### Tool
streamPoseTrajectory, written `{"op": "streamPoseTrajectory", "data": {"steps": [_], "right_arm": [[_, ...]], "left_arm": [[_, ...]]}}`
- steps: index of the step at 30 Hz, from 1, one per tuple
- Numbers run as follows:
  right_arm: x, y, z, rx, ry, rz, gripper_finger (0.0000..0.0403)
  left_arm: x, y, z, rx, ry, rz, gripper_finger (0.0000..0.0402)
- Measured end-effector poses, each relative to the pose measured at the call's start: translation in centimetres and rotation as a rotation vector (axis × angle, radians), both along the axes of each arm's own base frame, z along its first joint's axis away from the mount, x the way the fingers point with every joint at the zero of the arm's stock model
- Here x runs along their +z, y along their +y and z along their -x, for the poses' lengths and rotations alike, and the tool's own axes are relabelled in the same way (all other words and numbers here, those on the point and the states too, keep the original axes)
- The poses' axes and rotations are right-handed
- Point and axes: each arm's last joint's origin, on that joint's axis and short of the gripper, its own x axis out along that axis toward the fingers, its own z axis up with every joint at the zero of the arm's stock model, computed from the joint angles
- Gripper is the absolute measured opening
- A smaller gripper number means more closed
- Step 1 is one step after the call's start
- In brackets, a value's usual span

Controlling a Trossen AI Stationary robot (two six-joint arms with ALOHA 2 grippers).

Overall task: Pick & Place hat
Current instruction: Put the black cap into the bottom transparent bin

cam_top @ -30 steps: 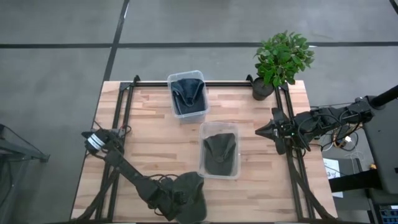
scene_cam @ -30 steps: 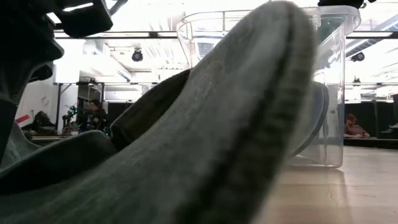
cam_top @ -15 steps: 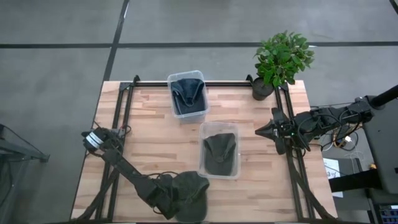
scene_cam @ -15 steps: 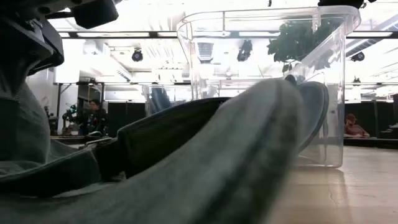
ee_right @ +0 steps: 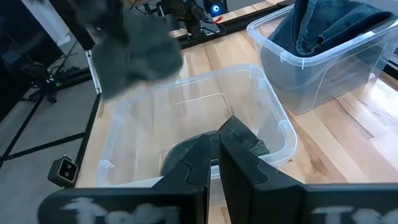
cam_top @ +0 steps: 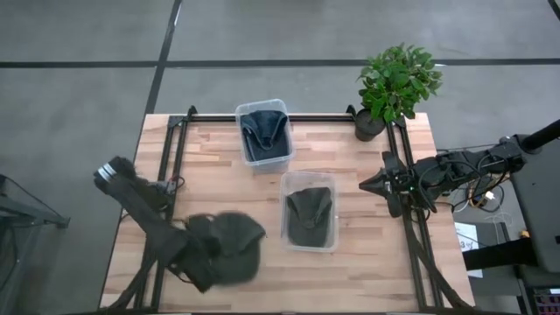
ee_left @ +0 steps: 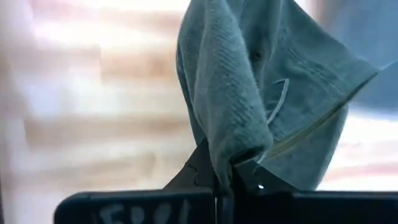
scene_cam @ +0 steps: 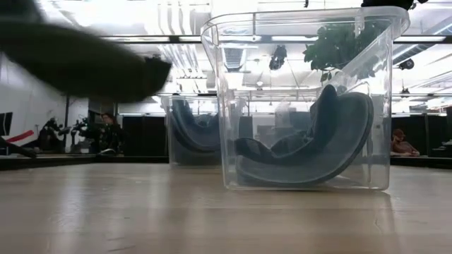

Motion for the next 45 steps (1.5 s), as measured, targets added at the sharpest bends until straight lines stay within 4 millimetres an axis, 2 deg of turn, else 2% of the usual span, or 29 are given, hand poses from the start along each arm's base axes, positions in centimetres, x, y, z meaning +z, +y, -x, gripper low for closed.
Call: {"op": "streamPoseTrajectory", "data": {"steps": [4,8,10,17,22,28,33,39,45], "right_arm": [[0.0,0.0,0.0,-0.001,0.000,0.000,0.0027],[0.1,0.0,-0.1,-0.003,-0.006,-0.009,0.0027],[0.2,0.0,-0.1,-0.009,-0.017,-0.023,0.0027],[1.3,0.6,-1.4,0.045,-0.139,-0.074,0.0049],[1.4,1.2,-3.1,0.071,-0.167,-0.089,0.0086],[0.8,1.8,-5.1,0.064,-0.147,-0.076,0.0131],[1.8,1.8,-6.5,0.032,-0.198,0.016,0.0152],[3.5,1.6,-7.9,-0.131,-0.222,0.221,0.0148],[4.9,2.0,-9.8,-0.151,-0.214,0.284,0.0144]], "left_arm": [[5.0,2.5,1.0,-0.005,-0.138,-0.198,0.0006],[7.7,3.9,0.8,-0.034,-0.441,-0.465,0.0005],[8.4,4.6,0.8,-0.032,-0.483,-0.530,0.0005],[8.6,6.7,-0.5,-0.042,-0.427,-0.608,0.0005],[9.3,8.2,-3.1,-0.101,-0.435,-0.696,0.0005],[11.0,10.5,-6.4,-0.207,-0.464,-0.842,0.0005],[11.8,12.3,-7.6,-0.241,-0.447,-0.924,0.0005],[11.7,12.5,-8.8,-0.308,-0.399,-1.008,0.0005],[12.0,12.5,-9.2,-0.307,-0.366,-1.095,0.0005]]}}
